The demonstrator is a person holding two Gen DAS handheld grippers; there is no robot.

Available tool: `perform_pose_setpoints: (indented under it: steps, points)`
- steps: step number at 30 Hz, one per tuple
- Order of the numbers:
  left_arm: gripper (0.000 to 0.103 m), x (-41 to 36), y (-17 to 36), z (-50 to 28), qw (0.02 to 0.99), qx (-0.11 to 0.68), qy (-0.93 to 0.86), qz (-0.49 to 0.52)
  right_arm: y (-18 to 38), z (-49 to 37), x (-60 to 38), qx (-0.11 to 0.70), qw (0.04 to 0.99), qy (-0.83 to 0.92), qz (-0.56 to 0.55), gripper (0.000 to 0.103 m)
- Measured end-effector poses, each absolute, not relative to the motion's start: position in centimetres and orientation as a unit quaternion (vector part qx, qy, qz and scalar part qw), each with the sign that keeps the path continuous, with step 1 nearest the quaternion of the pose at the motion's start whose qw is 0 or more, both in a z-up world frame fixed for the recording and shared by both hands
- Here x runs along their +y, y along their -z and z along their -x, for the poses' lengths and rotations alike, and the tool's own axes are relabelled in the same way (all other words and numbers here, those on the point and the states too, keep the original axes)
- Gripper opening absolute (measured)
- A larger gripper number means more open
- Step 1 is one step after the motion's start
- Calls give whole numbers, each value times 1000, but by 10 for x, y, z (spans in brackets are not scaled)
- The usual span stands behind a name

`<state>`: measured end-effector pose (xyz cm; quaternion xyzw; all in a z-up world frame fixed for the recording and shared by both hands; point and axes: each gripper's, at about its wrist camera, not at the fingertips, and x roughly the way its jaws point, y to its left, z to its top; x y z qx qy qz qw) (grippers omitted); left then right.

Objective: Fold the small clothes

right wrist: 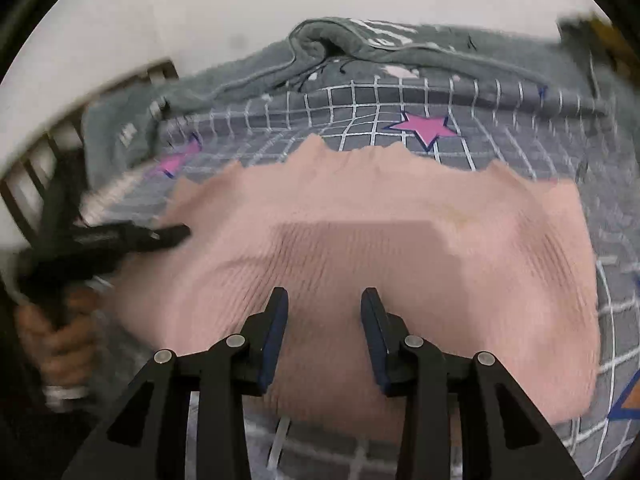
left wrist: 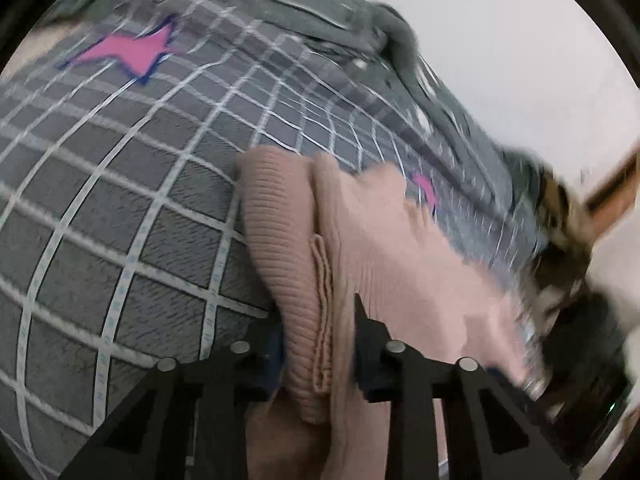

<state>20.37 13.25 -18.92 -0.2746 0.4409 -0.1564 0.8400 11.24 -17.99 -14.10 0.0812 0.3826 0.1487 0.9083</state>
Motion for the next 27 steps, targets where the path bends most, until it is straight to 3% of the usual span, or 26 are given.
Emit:
perform_pose_setpoints:
  steps: [9,18,27]
  points:
    - [23,94,123,-201,857,425,143,253,116,-62,-290,350,931,-70,-78,42]
    - [22,-13,62,-187,879,413,142,193,117,-39,-356,349,926,-64,-128,42]
    - [22,-163,93,-178,869,458,158,101,120,-14,-394,350,923,-60,-149,42]
